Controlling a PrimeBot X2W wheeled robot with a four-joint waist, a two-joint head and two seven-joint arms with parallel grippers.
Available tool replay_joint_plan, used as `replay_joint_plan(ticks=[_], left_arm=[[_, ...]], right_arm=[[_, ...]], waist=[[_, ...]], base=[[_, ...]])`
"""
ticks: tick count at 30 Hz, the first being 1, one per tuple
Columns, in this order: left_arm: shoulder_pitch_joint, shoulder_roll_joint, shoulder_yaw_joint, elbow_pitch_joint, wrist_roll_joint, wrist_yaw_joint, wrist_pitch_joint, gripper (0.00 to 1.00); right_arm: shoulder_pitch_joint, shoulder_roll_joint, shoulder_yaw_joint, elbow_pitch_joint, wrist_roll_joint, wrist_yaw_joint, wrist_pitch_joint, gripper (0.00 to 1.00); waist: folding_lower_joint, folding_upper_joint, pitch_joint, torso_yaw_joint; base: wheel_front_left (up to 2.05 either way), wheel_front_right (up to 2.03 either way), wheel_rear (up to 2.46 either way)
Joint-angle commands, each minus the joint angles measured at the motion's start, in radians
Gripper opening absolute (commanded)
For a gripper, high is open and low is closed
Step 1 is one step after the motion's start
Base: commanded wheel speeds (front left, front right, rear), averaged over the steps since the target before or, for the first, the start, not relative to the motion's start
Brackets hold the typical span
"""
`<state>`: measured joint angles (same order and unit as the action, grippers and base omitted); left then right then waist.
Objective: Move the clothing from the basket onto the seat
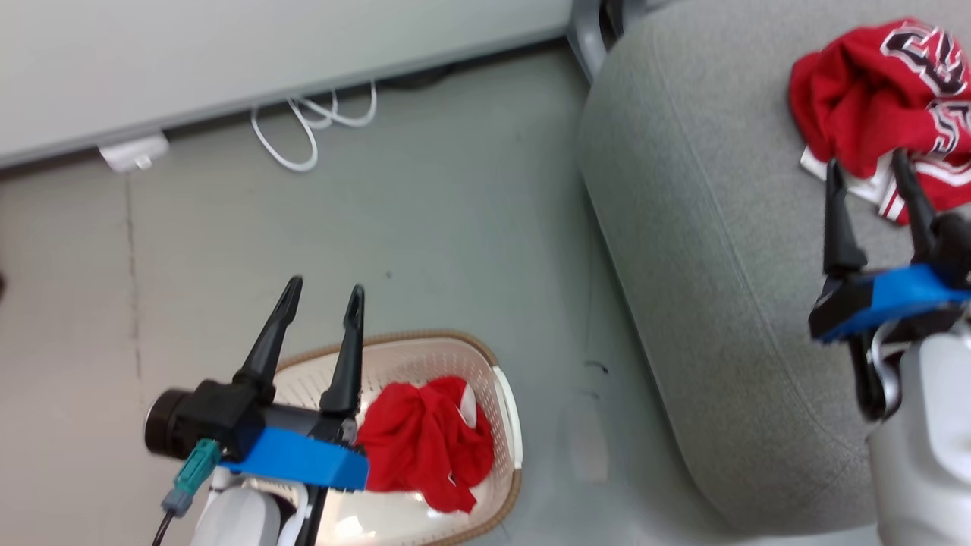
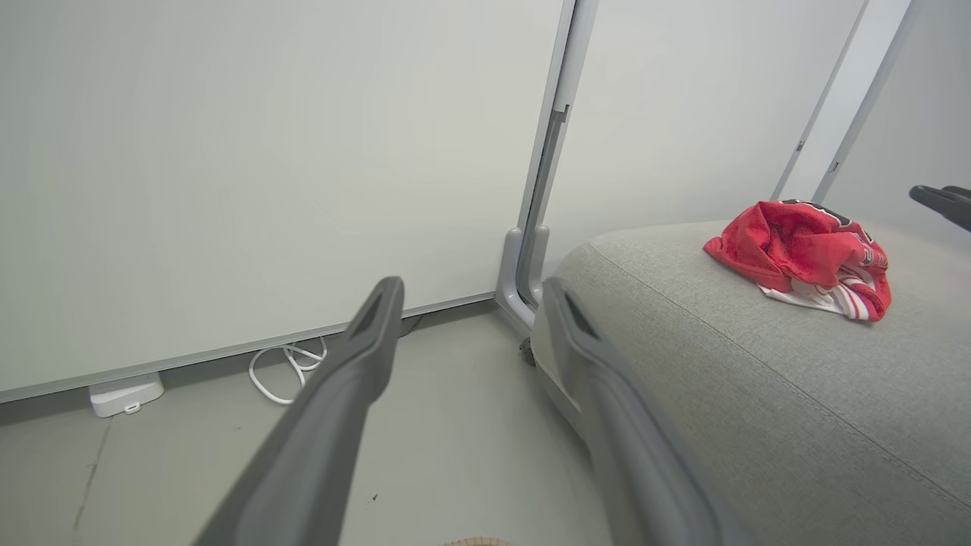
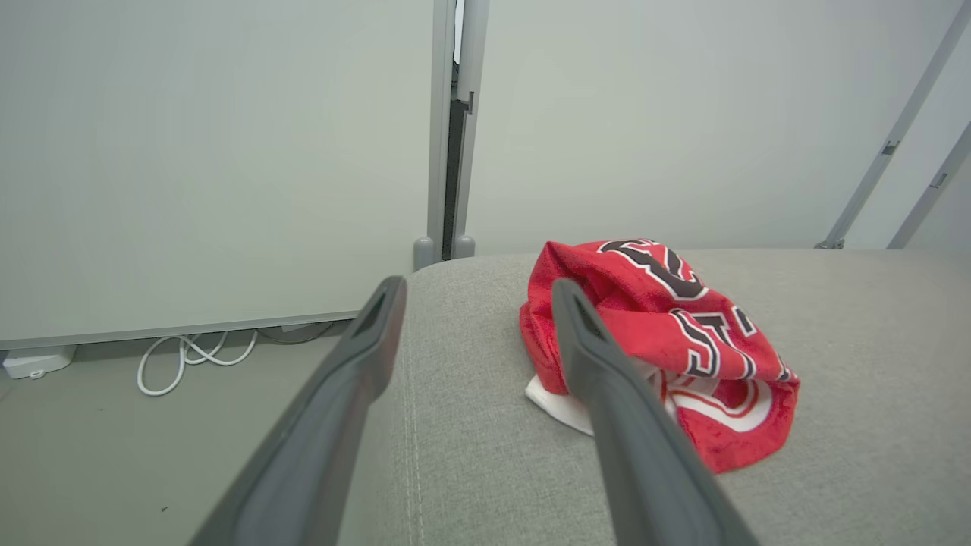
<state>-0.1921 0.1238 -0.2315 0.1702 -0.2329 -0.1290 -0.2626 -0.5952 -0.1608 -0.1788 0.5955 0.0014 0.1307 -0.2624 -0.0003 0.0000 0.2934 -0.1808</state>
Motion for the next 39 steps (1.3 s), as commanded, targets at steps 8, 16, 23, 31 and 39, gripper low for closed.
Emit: replay_joint_plan(ticks=[8, 16, 23, 31, 39], left_arm=[[0.102, -0.031, 0.085, 0.035, -0.012, -0.002, -0.003, 1.00], [0.128, -0.042, 0.110, 0.088, -0.014, -0.002, -0.003, 1.00], [0.142, -0.034, 0.153, 0.122, -0.019, -0.002, -0.003, 1.00], [0.152, -0.030, 0.174, 0.143, -0.015, -0.002, -0.003, 1.00], [0.156, -0.033, 0.177, 0.152, -0.013, -0.002, -0.003, 1.00]], right_arm=[[0.244, 0.081, 0.032, -0.219, 0.006, 0.000, -0.003, 1.00], [0.403, 0.105, 0.057, -0.326, 0.011, 0.000, 0.046, 1.00], [0.491, 0.110, 0.107, -0.389, 0.020, 0.000, 0.074, 1.00], [0.537, 0.111, 0.134, -0.422, 0.066, 0.000, 0.094, 1.00], [0.548, 0.111, 0.135, -0.440, 0.076, 0.000, 0.103, 1.00]], waist=[[0.0003, 0.0000, -0.169, 0.071], [0.0003, 0.0000, -0.239, 0.155], [0.0003, 0.0000, -0.258, 0.189], [0.0003, 0.0000, -0.273, 0.210], [0.0003, 0.0000, -0.274, 0.213]], base=[[0.00, 0.00, 0.00], [0.00, 0.00, 0.00], [0.00, 0.00, 0.00], [0.00, 0.00, 0.00], [0.00, 0.00, 0.00]])
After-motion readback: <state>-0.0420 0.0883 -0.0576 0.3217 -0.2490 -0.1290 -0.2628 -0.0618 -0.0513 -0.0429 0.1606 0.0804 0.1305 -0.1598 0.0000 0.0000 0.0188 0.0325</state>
